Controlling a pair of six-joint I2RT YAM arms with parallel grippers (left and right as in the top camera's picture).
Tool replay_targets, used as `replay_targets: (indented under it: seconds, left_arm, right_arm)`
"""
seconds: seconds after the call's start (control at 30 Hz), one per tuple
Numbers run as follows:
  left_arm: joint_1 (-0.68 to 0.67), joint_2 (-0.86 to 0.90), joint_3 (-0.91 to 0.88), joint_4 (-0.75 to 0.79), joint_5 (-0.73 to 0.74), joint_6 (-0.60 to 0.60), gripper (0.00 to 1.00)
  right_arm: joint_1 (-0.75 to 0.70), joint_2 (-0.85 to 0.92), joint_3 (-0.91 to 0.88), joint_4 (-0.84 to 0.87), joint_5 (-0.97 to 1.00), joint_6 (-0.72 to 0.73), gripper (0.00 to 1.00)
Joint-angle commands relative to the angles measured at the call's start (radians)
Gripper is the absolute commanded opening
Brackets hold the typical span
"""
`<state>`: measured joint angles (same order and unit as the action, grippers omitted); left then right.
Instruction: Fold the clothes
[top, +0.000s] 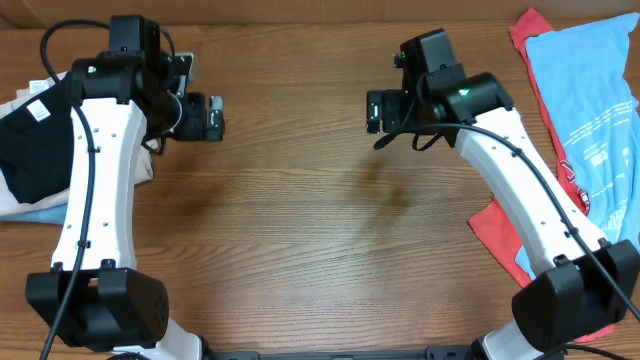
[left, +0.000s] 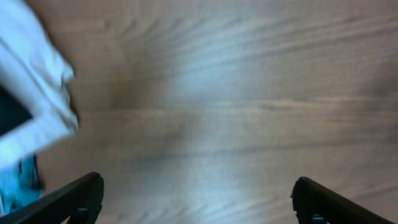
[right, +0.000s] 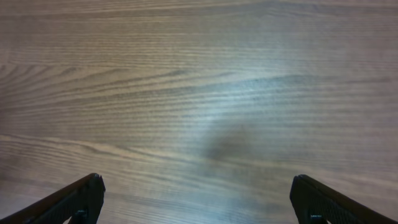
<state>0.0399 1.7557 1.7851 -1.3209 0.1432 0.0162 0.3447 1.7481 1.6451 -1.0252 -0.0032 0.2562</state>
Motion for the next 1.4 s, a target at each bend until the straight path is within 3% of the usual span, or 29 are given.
replay_targets:
  seconds: [0.0, 0.2, 0.4, 0.63, 0.73, 0.9, 1.13, 1.37]
  left_arm:
    - [0.006, -0.090, 0.015, -0.031, 0.006, -0.015, 0.97]
    - [0.005, -0.284, -0.010, -0.078, -0.009, -0.006, 0.94]
    - [0.005, -0.569, -0.190, 0.032, -0.024, 0.007, 0.92]
    - [0.005, -0.970, -0.501, 0.172, -0.089, 0.002, 0.93]
    - [0.005, -1.118, -0.600, 0.182, -0.139, -0.032, 1.00]
    - [0.005, -1.210, -0.681, 0.179, -0.162, -0.031, 1.00]
    - [0.005, -1.208, -0.687, 0.166, -0.161, -0.031, 1.00]
    - [0.005, -1.208, -0.687, 0.166, -0.161, -0.031, 1.00]
  right_arm:
    - [-0.019, -0.098, 0.038, -0.038, -0.009, 0.060, 1.00]
    - [-0.021, -0.284, 0.032, -0.123, 0.022, 0.106, 1.00]
    - [0.006, -0.510, -0.076, -0.130, 0.117, 0.116, 1.00]
    - [0.079, -0.858, -0.381, -0.003, 0.179, 0.158, 1.00]
    - [0.089, -1.005, -0.537, 0.026, 0.282, 0.229, 1.00]
    - [0.089, -1.115, -0.671, 0.026, 0.316, 0.231, 1.00]
    - [0.089, -1.117, -0.677, -0.093, 0.317, 0.231, 1.00]
    - [0.089, -1.117, -0.677, -0.100, 0.316, 0.231, 1.00]
